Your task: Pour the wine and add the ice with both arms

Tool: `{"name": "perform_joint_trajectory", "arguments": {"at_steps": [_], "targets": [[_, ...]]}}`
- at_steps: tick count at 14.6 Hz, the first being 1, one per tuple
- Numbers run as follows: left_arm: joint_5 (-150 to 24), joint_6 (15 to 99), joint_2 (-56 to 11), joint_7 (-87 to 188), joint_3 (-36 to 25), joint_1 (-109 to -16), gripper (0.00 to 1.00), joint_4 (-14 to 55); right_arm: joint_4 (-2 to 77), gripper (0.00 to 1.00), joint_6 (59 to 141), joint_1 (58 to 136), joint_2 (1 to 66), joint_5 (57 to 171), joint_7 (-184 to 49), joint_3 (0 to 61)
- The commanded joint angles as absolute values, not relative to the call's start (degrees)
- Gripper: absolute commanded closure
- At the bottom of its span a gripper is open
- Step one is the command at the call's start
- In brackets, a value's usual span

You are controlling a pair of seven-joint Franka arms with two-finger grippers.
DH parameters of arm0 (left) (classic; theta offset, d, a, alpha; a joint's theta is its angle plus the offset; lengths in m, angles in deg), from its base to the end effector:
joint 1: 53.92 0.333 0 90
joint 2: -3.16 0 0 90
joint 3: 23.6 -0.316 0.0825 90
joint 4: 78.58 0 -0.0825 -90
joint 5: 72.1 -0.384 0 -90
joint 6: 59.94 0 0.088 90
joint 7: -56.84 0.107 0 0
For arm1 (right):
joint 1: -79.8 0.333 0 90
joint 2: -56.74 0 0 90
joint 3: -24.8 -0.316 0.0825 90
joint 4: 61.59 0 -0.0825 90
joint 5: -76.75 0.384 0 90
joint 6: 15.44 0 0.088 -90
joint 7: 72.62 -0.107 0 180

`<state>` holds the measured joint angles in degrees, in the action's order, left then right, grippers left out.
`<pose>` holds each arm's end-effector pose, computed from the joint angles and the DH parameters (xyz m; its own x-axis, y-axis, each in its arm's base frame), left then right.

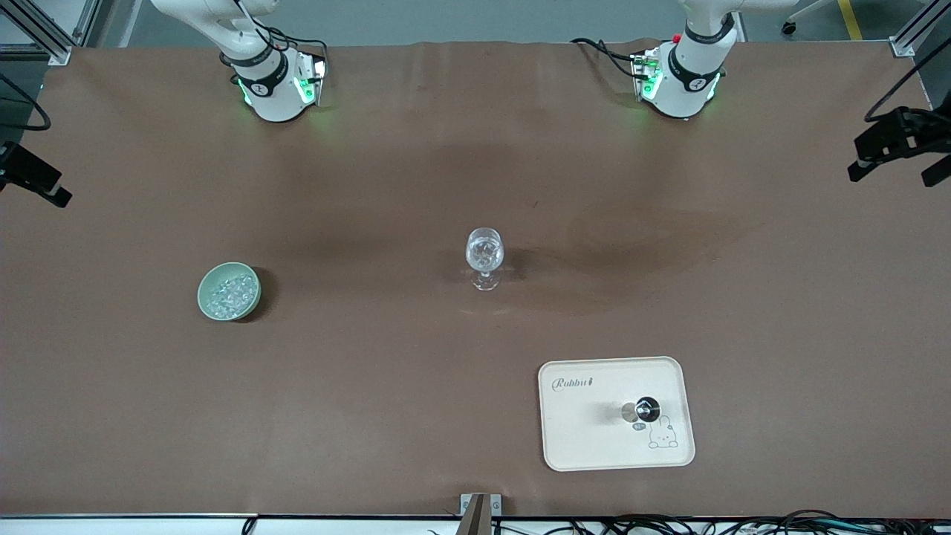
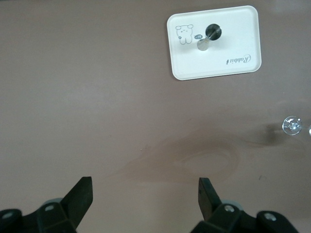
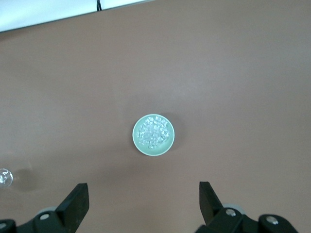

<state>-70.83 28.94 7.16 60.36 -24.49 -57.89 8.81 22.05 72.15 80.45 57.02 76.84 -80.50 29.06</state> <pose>0.5292 -0.0305 0.6821 0.9886 -0.1150 0.0969 -0.1172 -0.9930 0.0172 0.5474 -0.0345 0.6755 0.9773 -0.1990 0.0728 -0.1986 -0.9800 -0.0120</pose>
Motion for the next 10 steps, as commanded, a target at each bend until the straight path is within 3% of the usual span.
{"name": "perform_joint_trajectory", "arguments": {"at_steps": [1, 5, 10], "targets": [[-72.3, 32.3, 10.4, 60.4, -21.6, -57.8, 0.01, 13.9, 21.0, 0.00, 70.3, 80.1, 56.2, 77.3, -79.6, 28.7], [-72.3, 27.9, 2.9, 60.4, -21.6, -58.1, 0.01, 3.8, 21.1, 0.00, 69.3, 80.0, 56.3, 75.8, -79.3, 28.6], [-71.9, 26.5, 2.6, 59.0, -21.6, -58.4, 0.00, 3.6, 21.0, 0.00, 68.8, 80.0, 56.3, 75.6, -79.3, 28.6]]}}
